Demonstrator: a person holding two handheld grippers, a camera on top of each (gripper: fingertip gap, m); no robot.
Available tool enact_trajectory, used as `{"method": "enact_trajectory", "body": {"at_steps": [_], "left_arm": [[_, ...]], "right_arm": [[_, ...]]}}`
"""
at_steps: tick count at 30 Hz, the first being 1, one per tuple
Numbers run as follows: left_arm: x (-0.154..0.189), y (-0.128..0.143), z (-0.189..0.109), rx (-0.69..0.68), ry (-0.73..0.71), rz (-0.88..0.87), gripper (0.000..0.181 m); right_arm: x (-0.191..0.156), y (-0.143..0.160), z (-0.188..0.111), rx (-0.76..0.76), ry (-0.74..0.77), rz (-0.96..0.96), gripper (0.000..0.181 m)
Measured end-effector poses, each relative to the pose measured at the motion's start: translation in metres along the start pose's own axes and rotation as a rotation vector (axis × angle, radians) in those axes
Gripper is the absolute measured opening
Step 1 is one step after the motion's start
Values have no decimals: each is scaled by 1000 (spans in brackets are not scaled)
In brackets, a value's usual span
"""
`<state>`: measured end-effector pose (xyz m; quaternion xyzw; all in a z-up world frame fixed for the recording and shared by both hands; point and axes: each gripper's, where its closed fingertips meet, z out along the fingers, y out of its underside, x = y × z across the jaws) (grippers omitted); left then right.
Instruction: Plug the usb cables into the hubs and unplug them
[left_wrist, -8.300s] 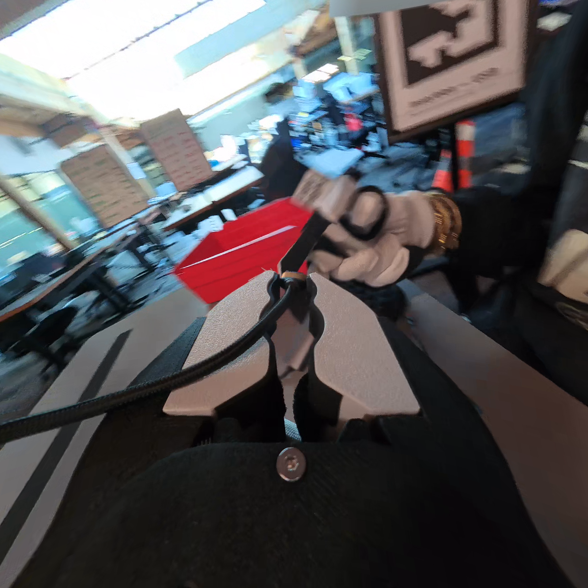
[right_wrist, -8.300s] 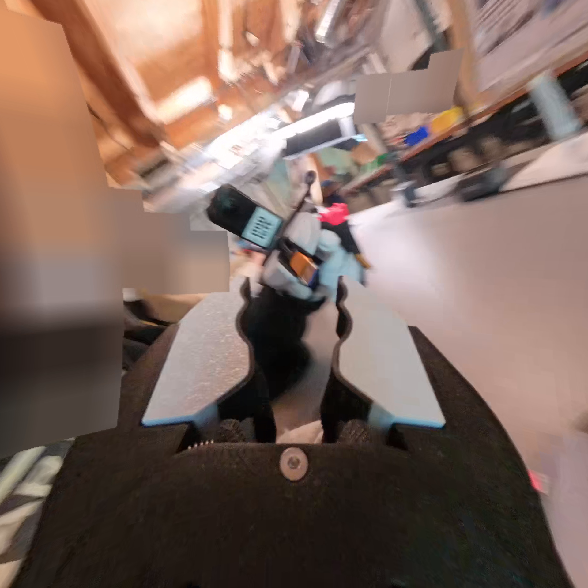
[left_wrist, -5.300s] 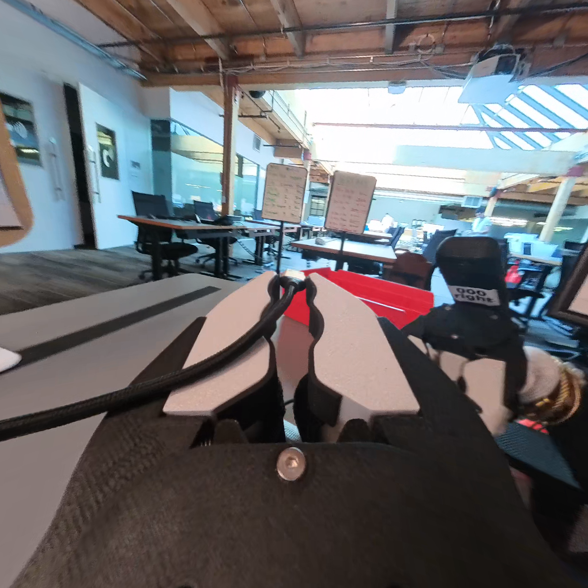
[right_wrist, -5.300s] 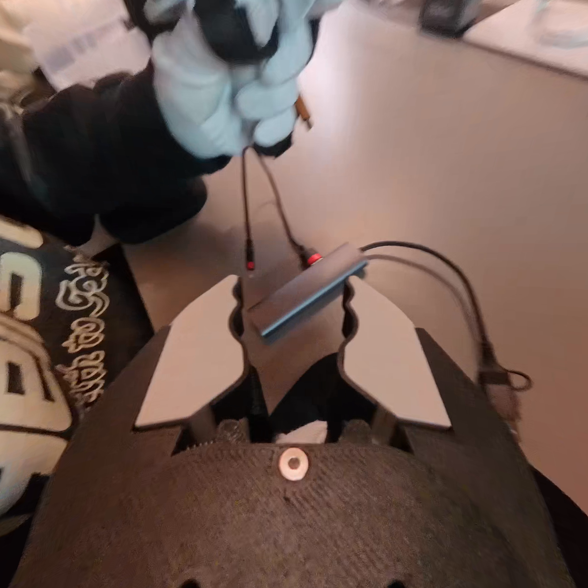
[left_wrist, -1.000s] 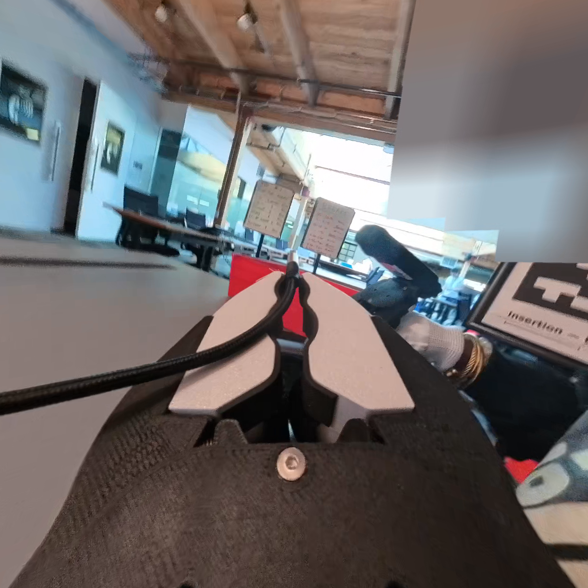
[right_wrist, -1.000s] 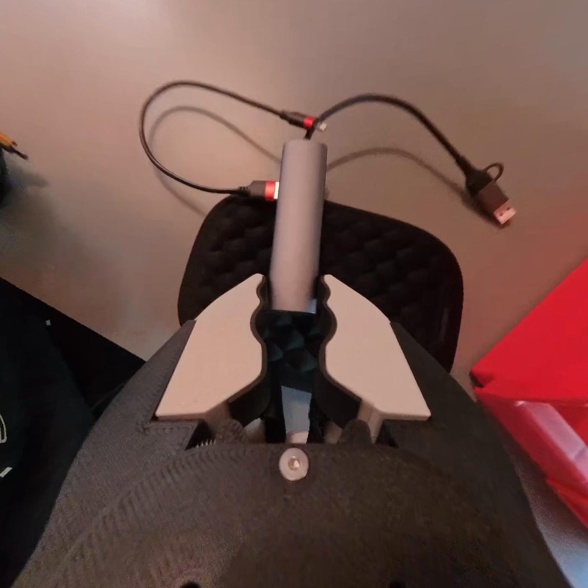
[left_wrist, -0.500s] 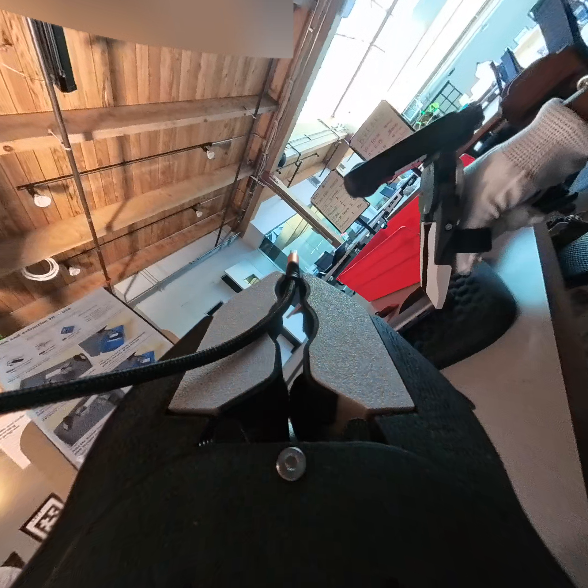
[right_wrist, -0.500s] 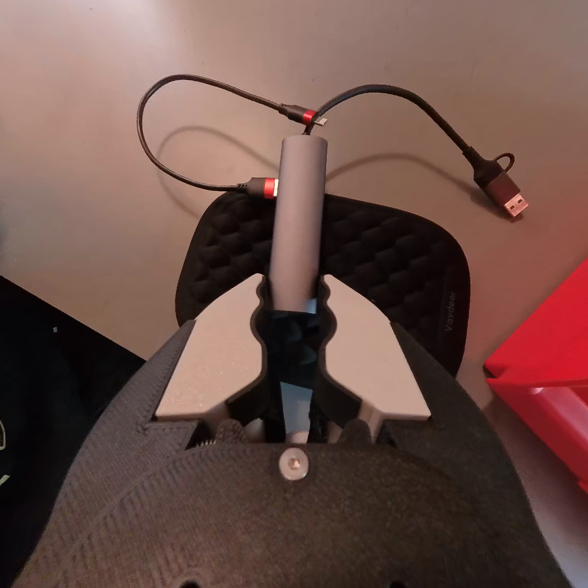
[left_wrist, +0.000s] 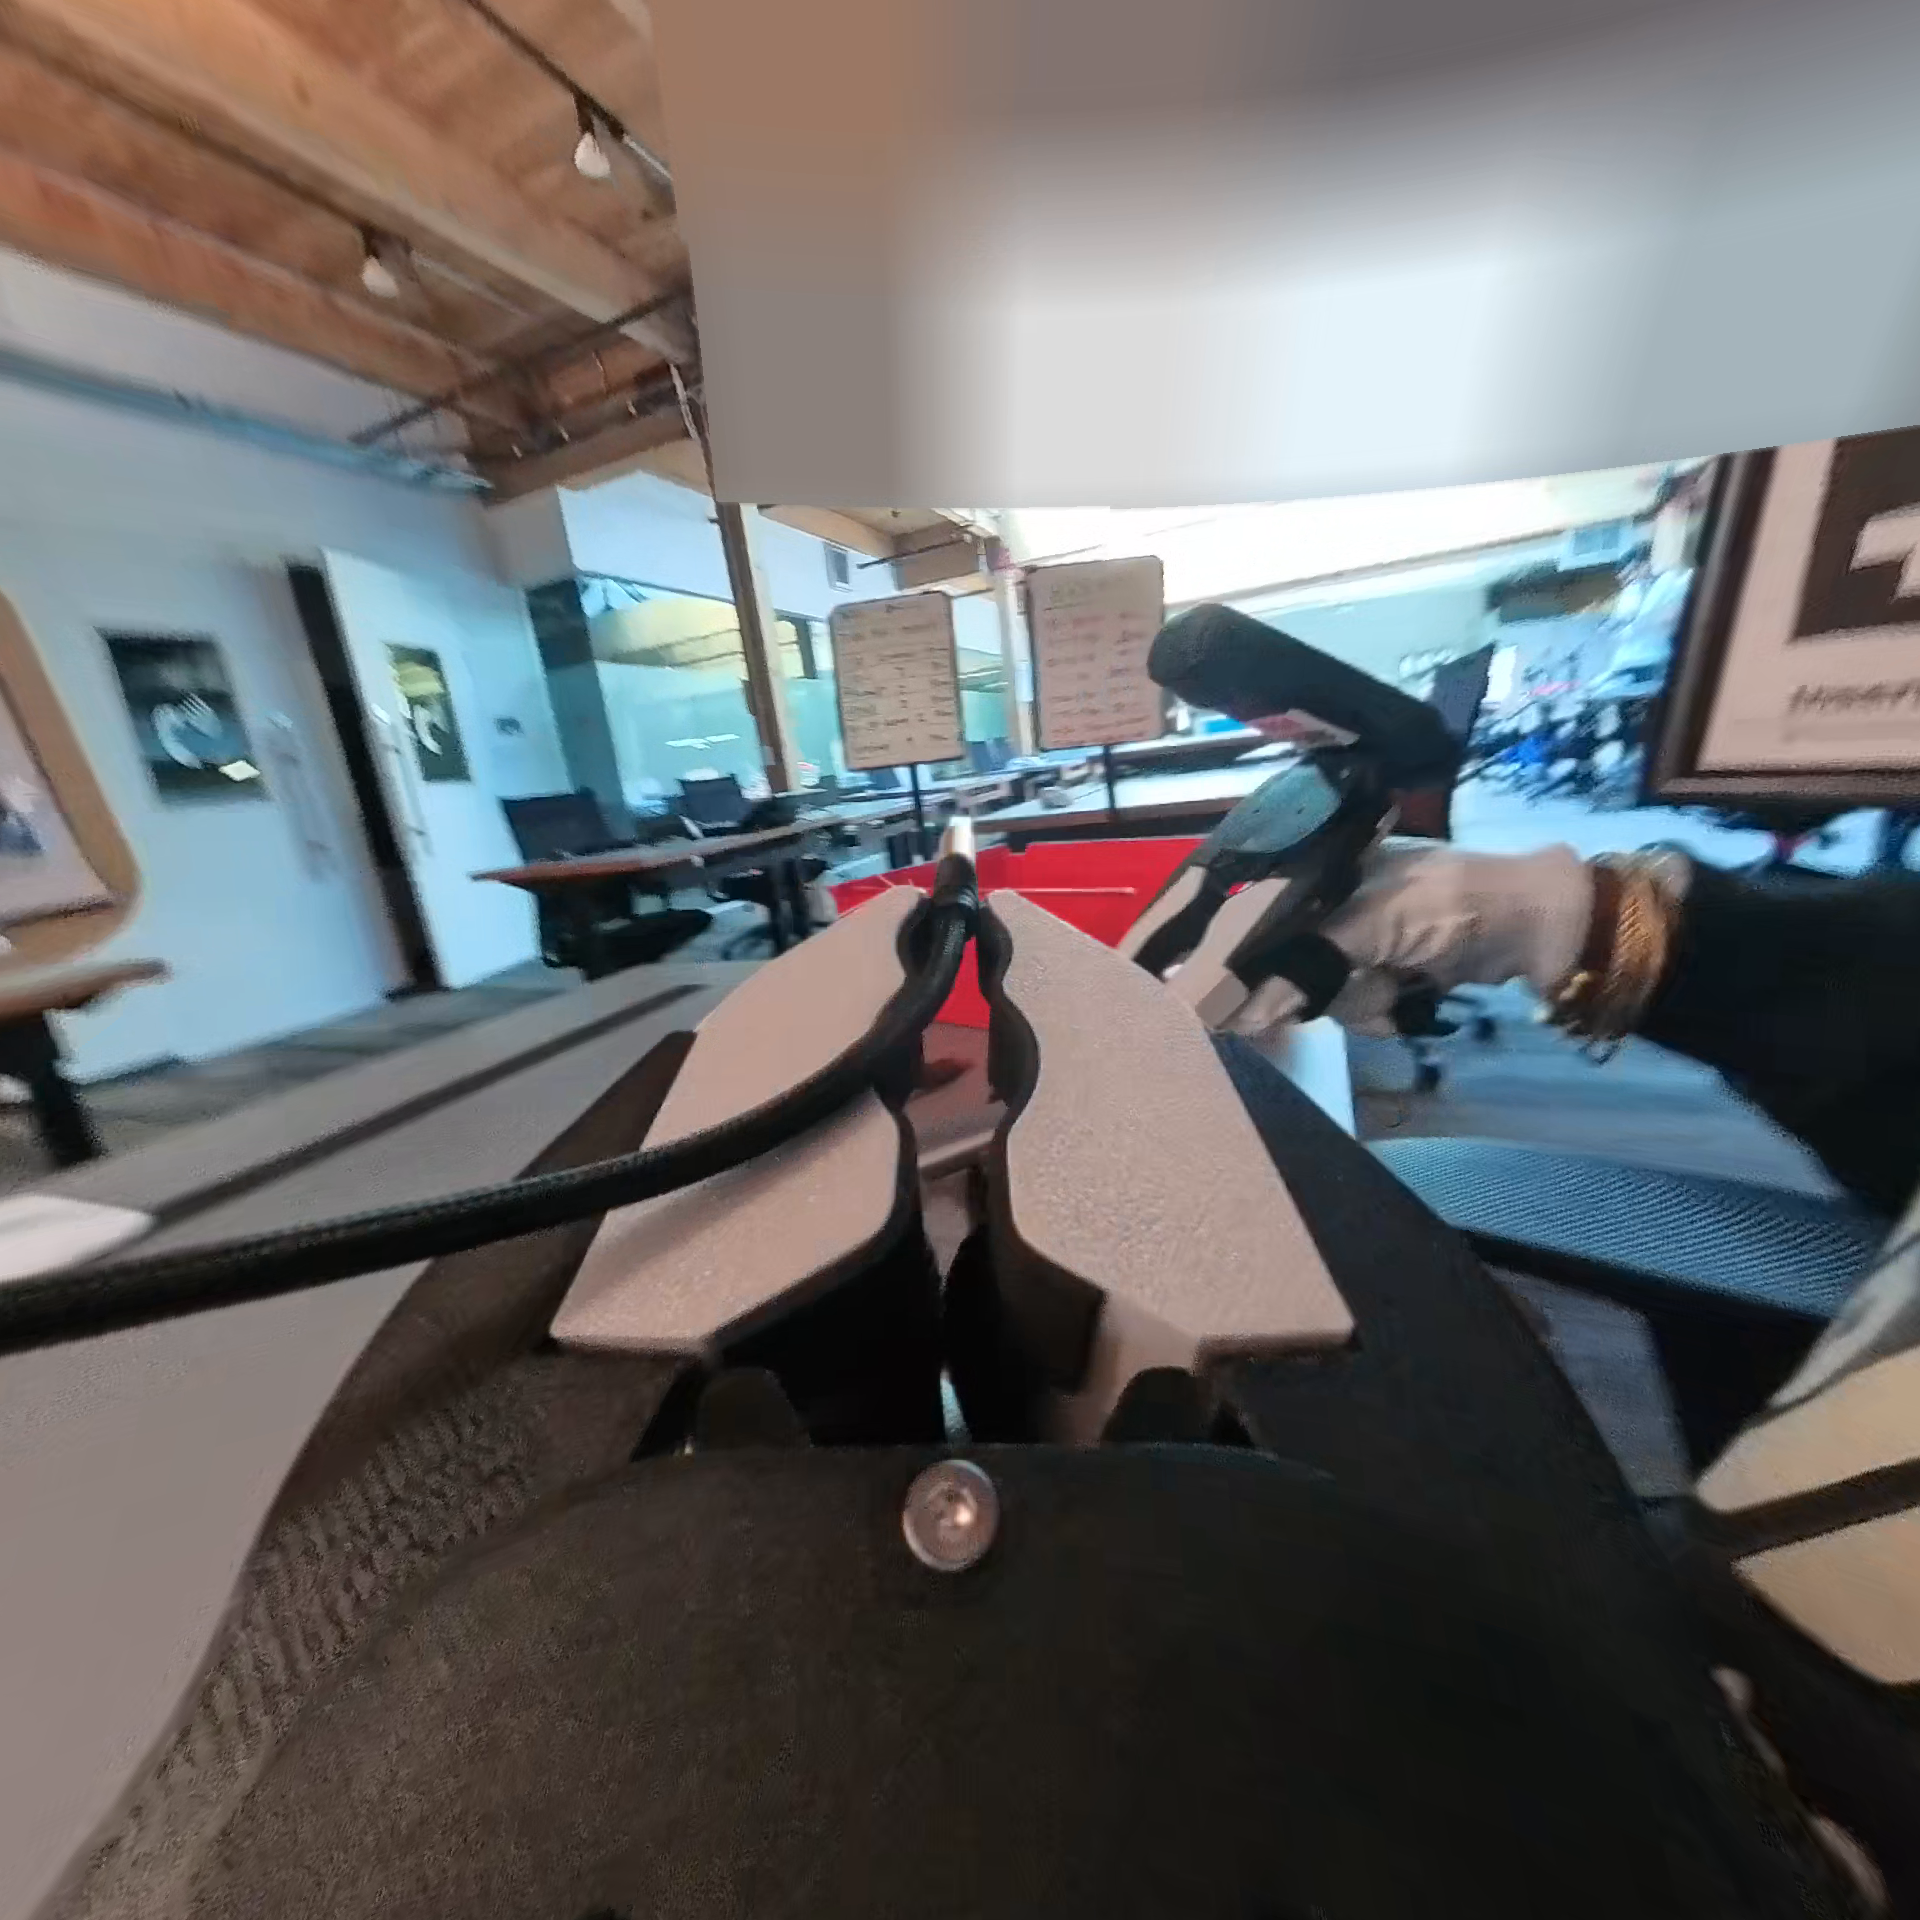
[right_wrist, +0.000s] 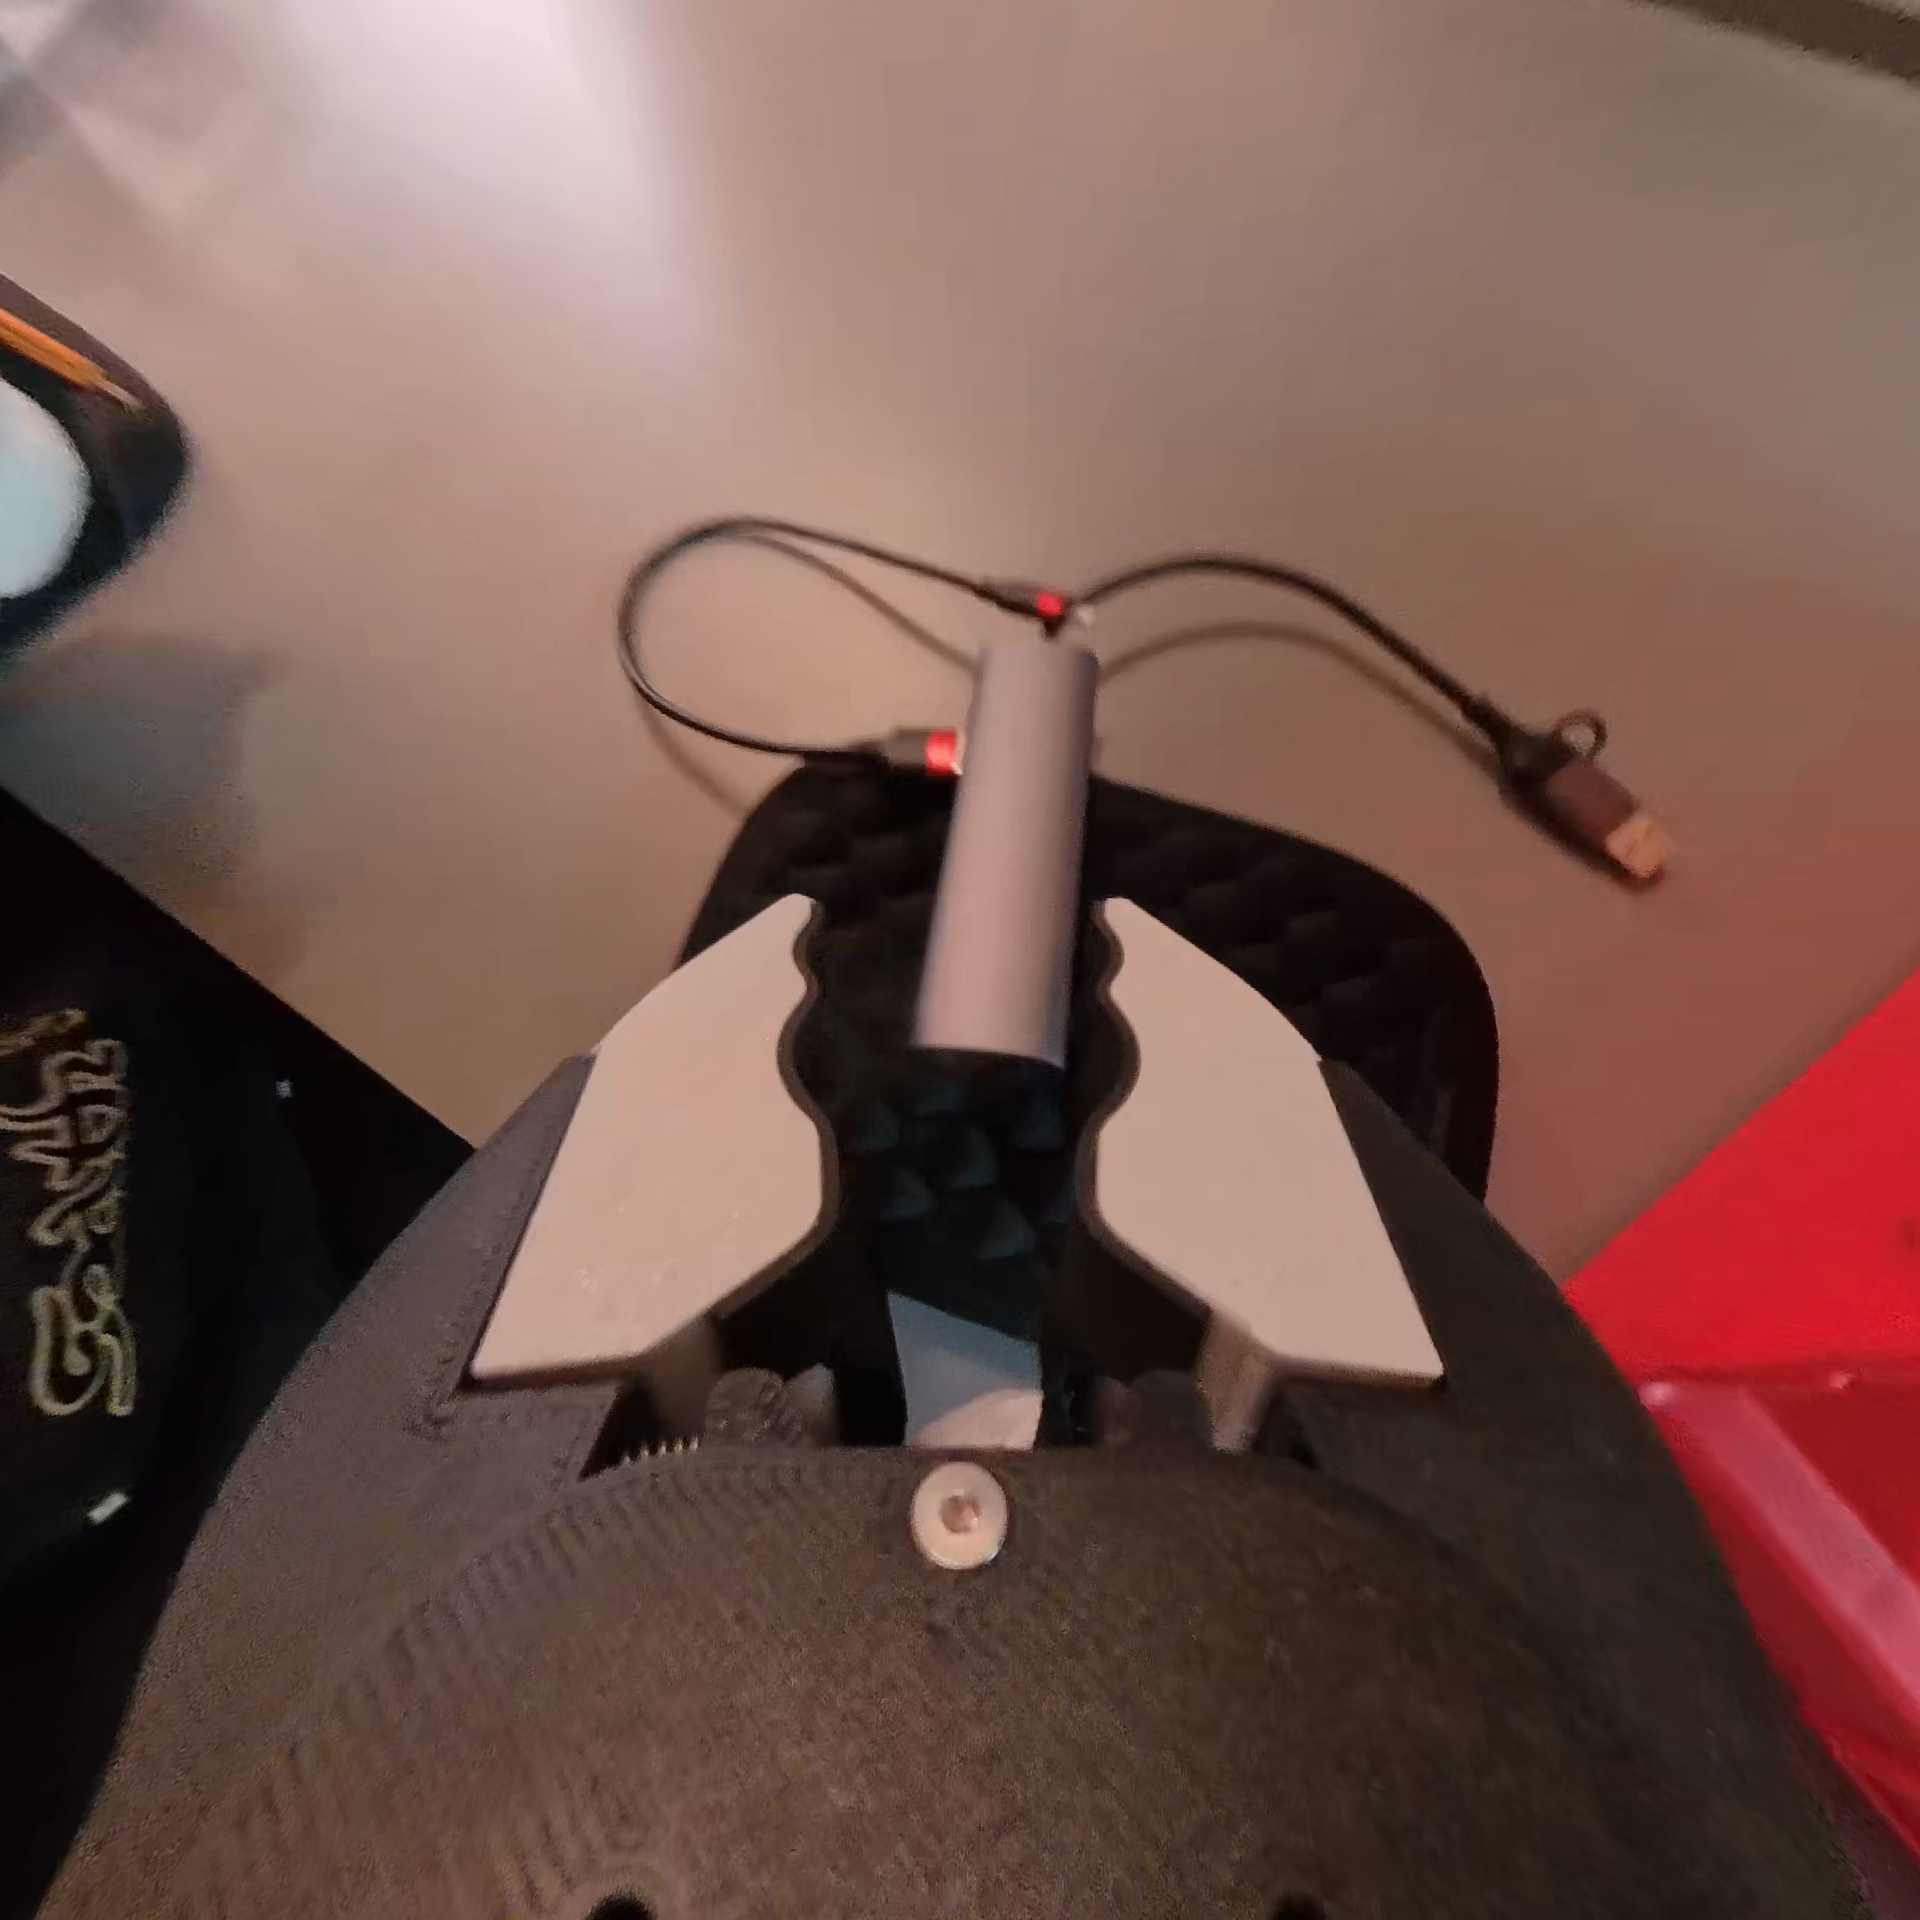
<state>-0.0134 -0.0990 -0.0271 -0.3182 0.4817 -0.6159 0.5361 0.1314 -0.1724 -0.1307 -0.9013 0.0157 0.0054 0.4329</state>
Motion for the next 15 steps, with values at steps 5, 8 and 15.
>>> {"method": "enact_trajectory", "body": {"at_steps": [5, 8, 15], "left_arm": [[-9, -13, -10, 9, 78, -173, 6], [-19, -16, -15, -21, 108, -193, 6], [-54, 0, -28, -104, 72, -296, 6]], "right_arm": [[-42, -54, 0, 213, -199, -51, 48], [-66, -83, 9, 312, -326, -55, 48], [-69, -104, 40, 356, -392, -45, 46]]}}
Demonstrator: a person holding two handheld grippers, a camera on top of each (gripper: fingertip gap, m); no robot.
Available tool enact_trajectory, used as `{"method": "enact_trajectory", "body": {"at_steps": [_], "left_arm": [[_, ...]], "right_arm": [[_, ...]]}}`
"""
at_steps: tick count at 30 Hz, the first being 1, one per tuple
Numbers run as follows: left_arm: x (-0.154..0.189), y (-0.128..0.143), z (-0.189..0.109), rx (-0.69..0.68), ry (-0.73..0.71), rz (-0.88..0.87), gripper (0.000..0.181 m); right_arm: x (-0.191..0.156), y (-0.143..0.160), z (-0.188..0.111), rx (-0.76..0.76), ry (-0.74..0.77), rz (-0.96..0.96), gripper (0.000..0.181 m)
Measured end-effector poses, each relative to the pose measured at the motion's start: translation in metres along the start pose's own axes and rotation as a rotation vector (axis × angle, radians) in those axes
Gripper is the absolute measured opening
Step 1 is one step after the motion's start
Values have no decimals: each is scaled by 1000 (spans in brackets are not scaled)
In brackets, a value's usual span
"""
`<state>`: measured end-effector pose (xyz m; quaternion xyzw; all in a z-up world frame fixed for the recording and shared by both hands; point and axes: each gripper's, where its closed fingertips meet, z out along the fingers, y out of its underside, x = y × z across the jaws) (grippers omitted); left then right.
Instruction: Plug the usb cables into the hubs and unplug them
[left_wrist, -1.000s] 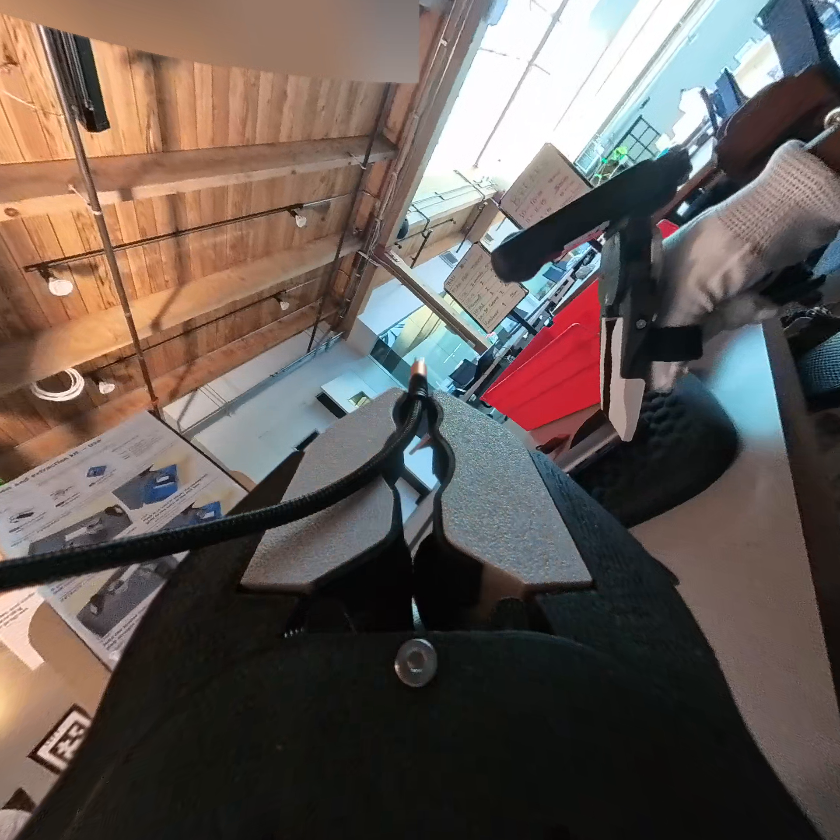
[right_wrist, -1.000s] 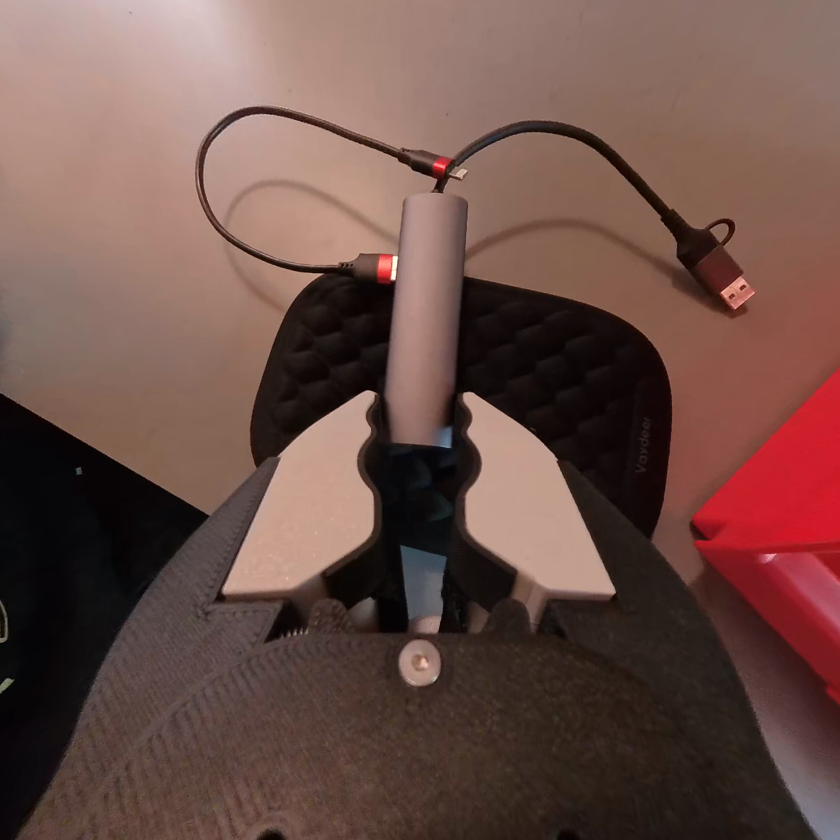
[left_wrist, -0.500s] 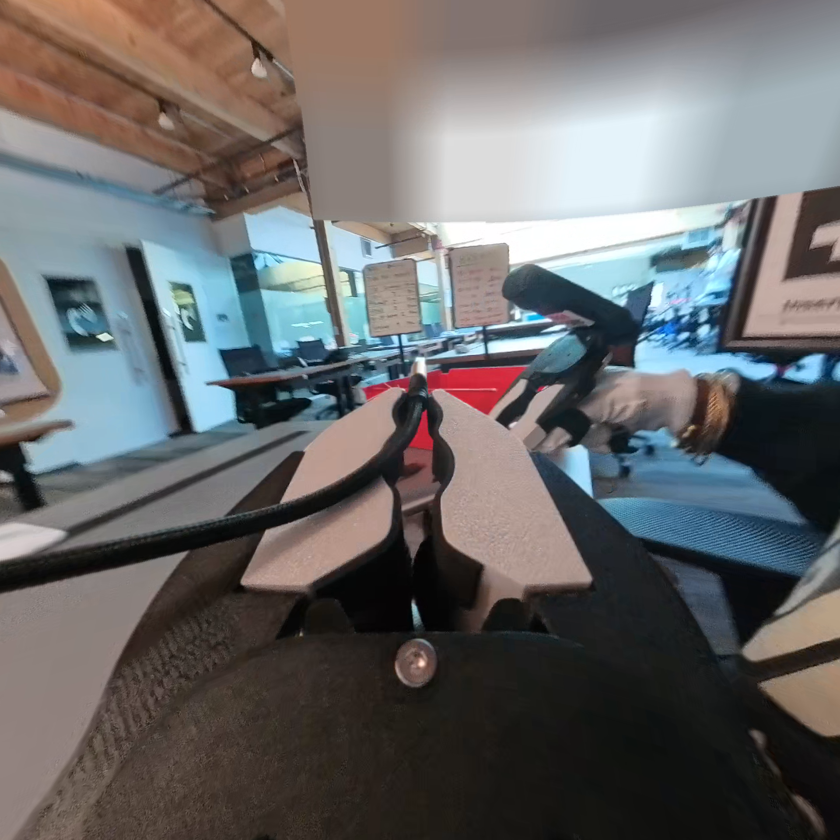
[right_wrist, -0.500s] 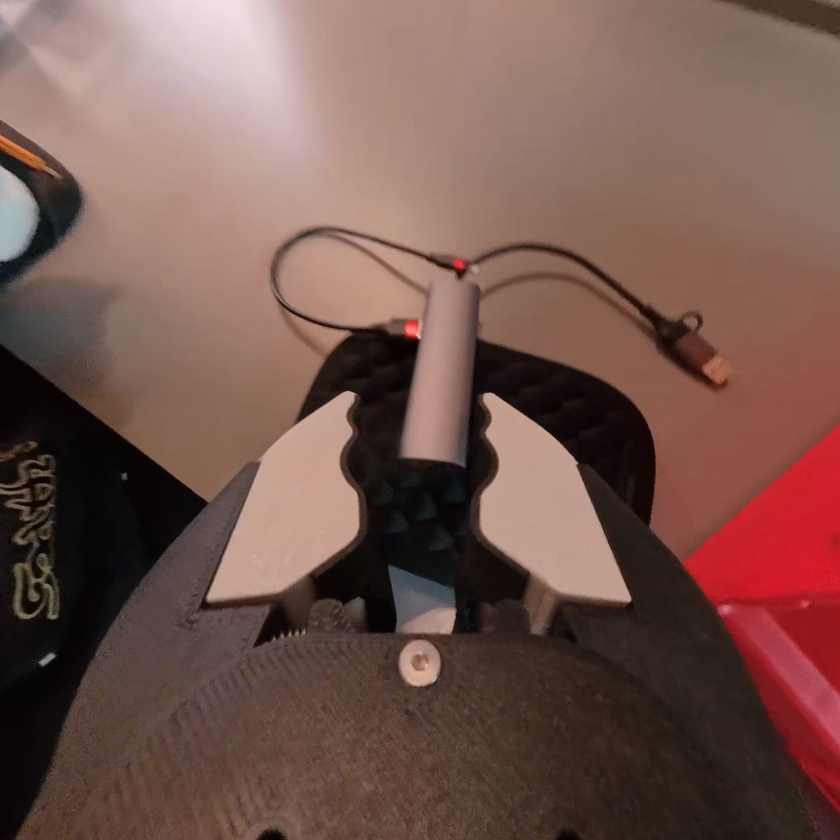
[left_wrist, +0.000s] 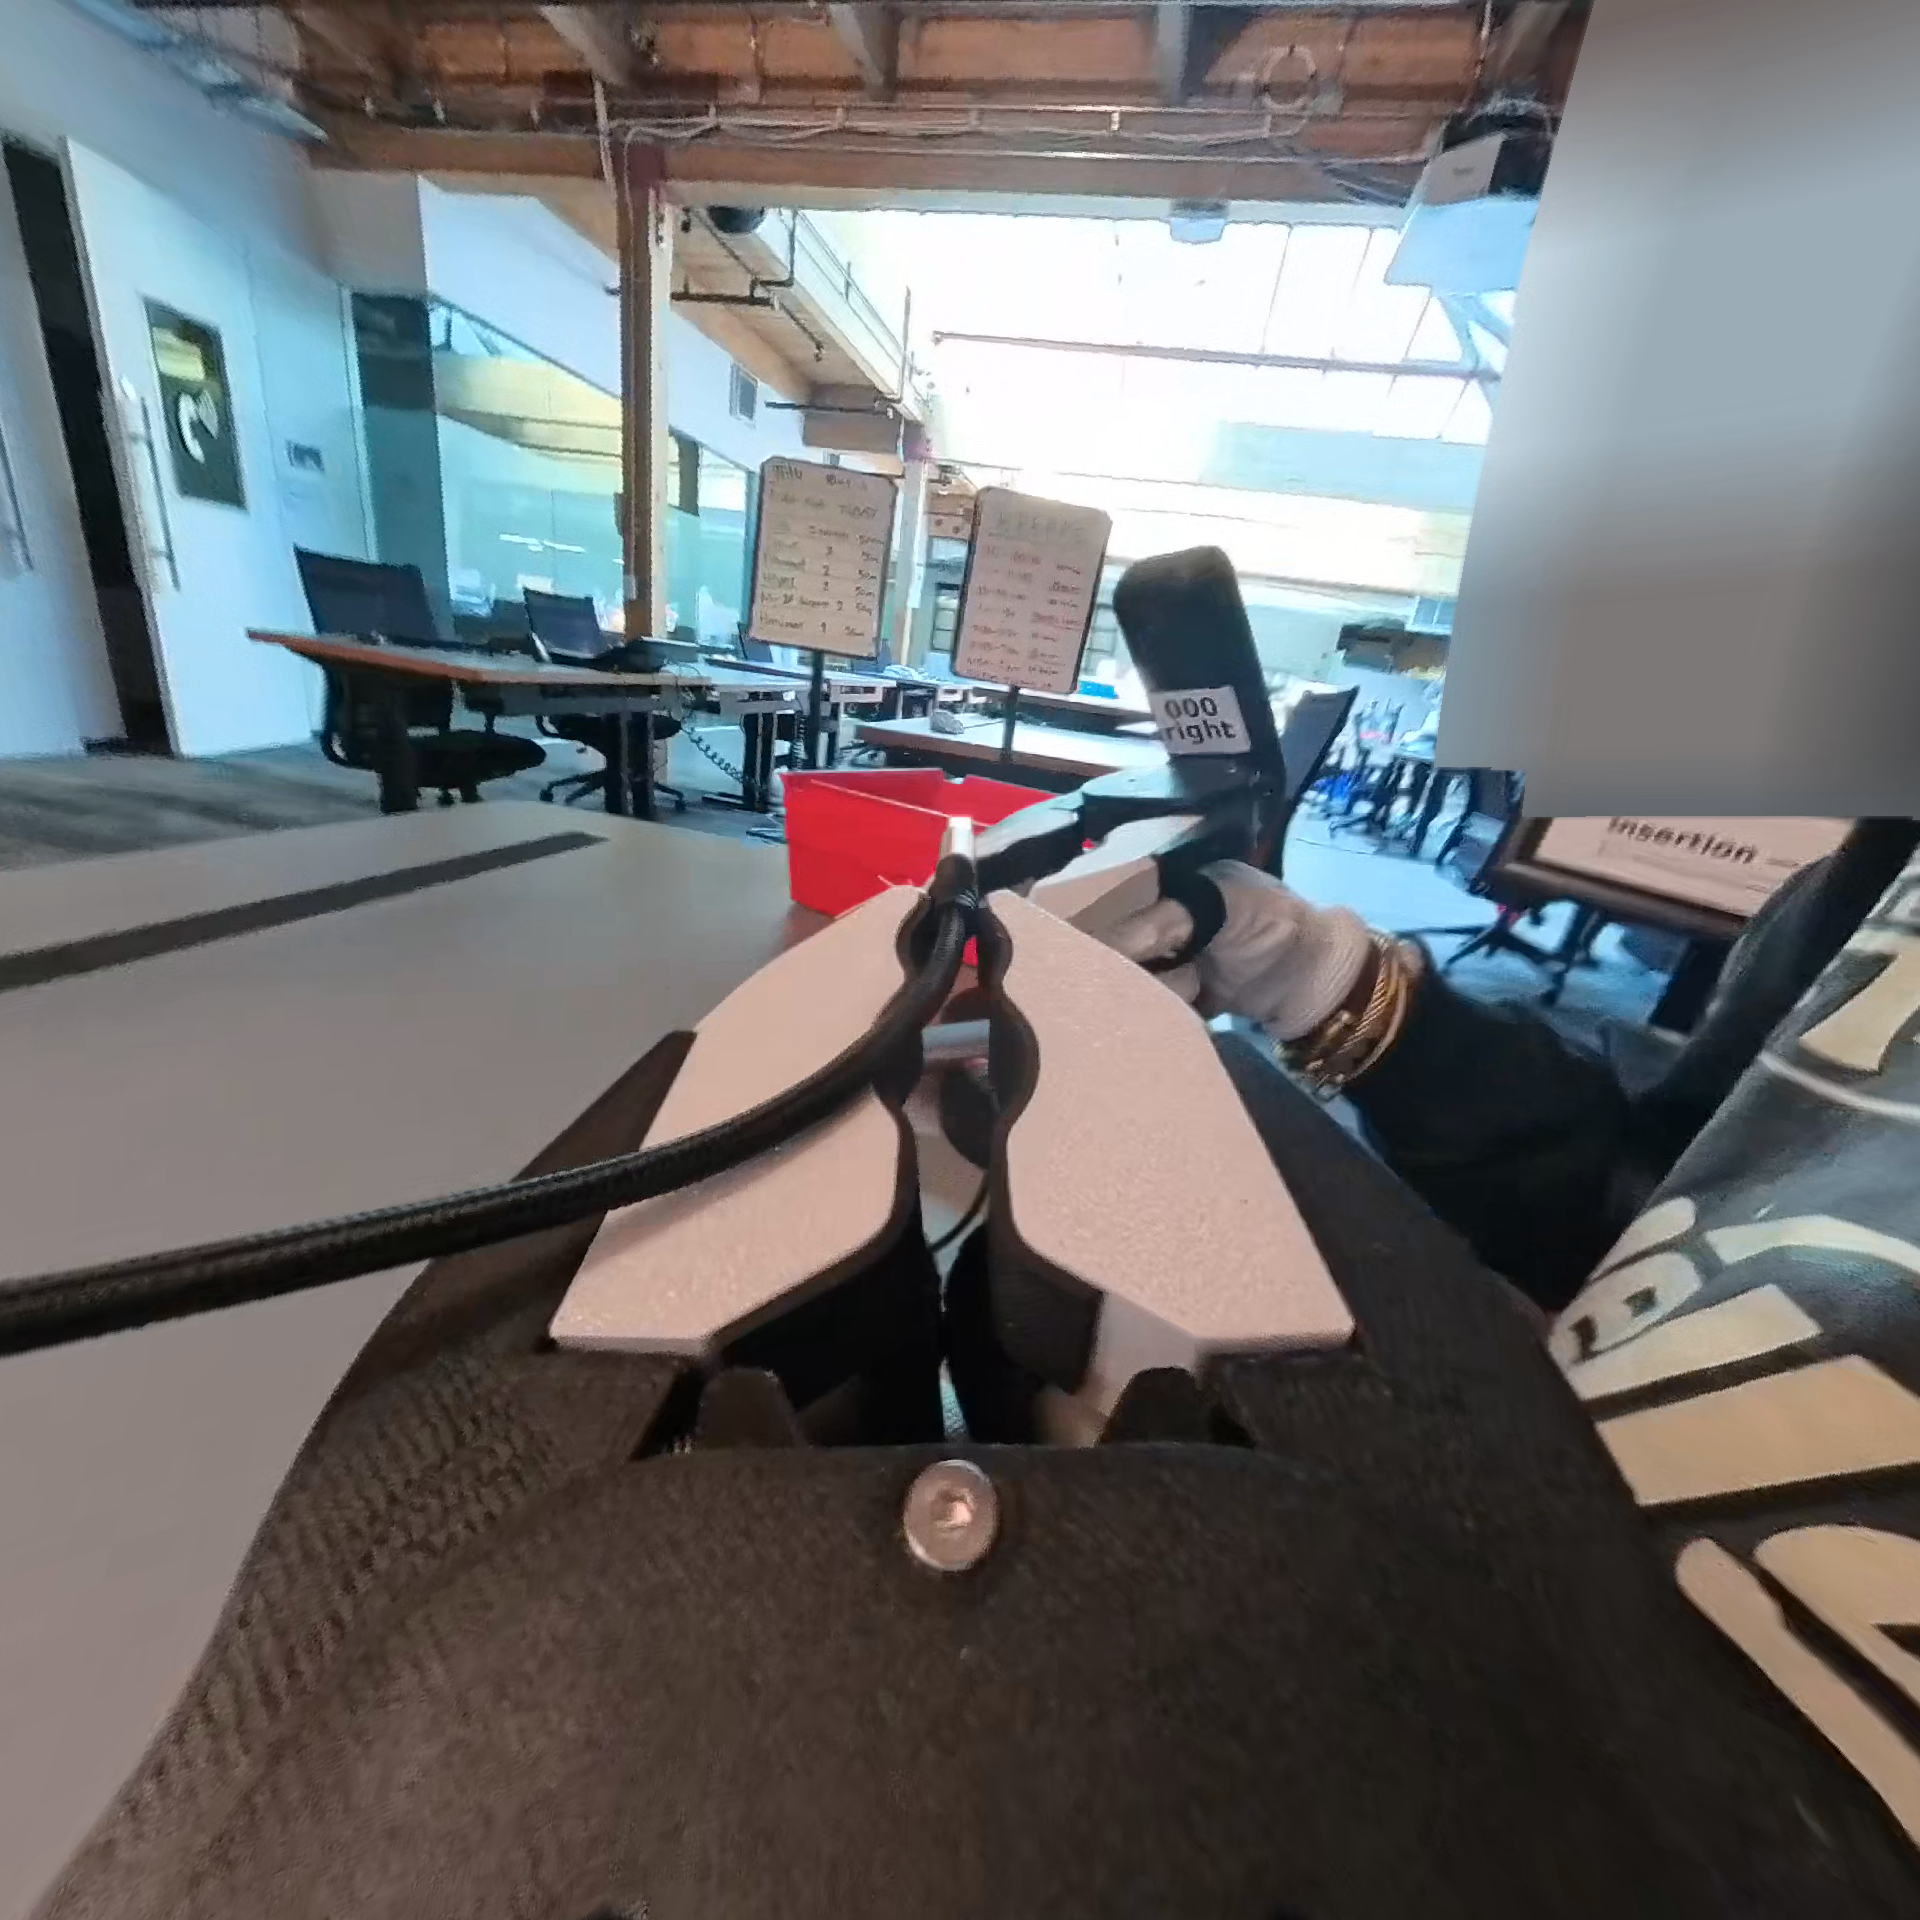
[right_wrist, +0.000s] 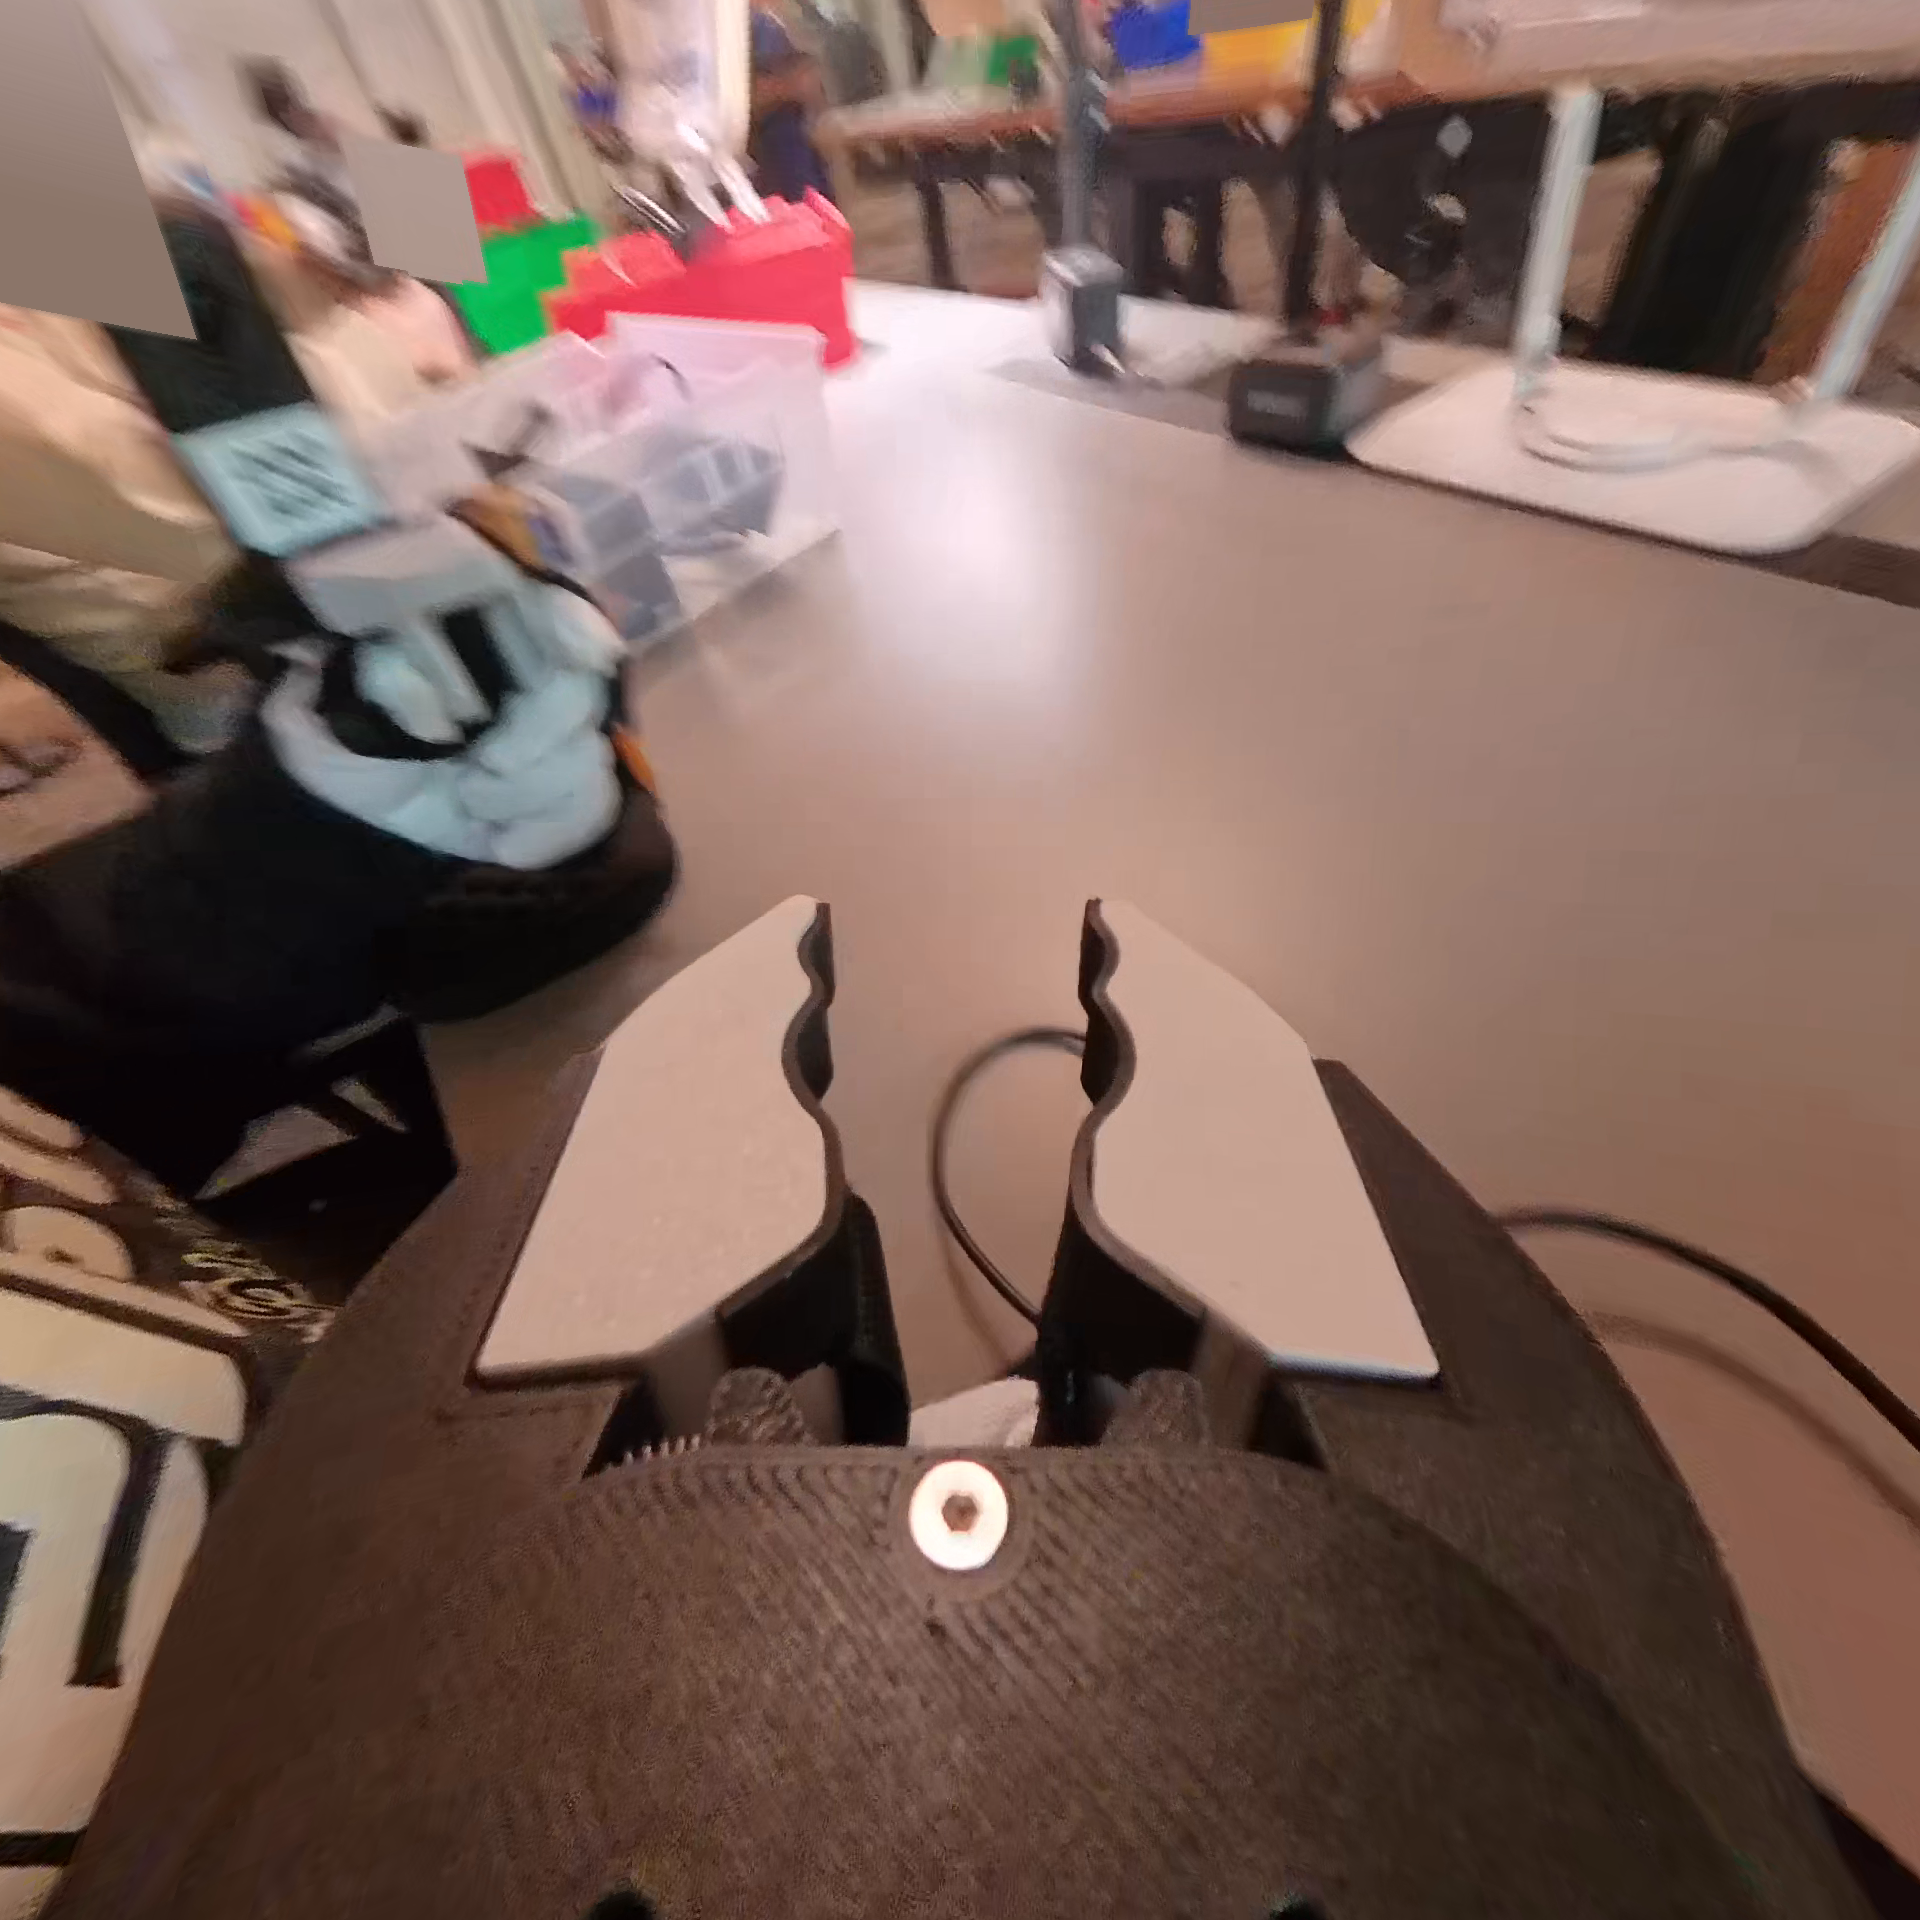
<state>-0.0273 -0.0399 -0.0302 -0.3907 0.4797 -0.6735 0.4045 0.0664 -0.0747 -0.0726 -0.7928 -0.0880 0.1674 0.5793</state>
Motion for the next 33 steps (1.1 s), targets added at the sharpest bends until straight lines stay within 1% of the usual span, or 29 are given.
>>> {"method": "enact_trajectory", "body": {"at_steps": [3, 4, 6, 9, 12, 14, 19, 22, 23, 25, 28, 30, 31, 33], "left_arm": [[1, 7, 0, 26, 65, -155, 6], [3, 10, 0, 15, 83, -175, 6], [4, 13, 0, -7, 84, -155, 6], [8, 14, 0, -2, 114, -167, 6], [10, 14, -1, 1, 134, -174, 7], [16, 17, 0, -18, 170, -185, 7], [23, 20, 2, -41, 202, -174, 6], [26, 24, 3, -65, 194, -142, 6], [29, 25, 3, -69, 213, -132, 6], [34, 28, 3, -89, 230, -114, 6], [39, 32, 5, -119, 245, -85, 6], [41, 35, 6, -134, 254, -78, 6], [42, 35, 6, -135, 261, -74, 6], [44, 35, 6, -138, 267, -66, 6]], "right_arm": [[-34, -23, 4, 199, -207, -23, 40], [-47, -29, 6, 263, -279, -29, 39], [-69, -35, 10, 356, -421, -19, 38], [-82, -36, 21, 435, -572, 52, 36], [-84, -33, 31, 498, -669, 161, 33], [-95, -37, 24, 530, -766, 178, 30], [-95, -32, 24, 536, -736, 160, 21], [-94, -26, 23, 536, -681, 110, 20], [-92, -25, 24, 534, -655, 107, 24], [-91, -26, 22, 544, -639, 91, 23], [-98, -23, 21, 528, -670, 68, 19], [-102, -16, 27, 480, -643, 11, 14], [-103, -14, 28, 472, -626, -17, 8], [-104, -14, 27, 482, -606, -56, 6]]}}
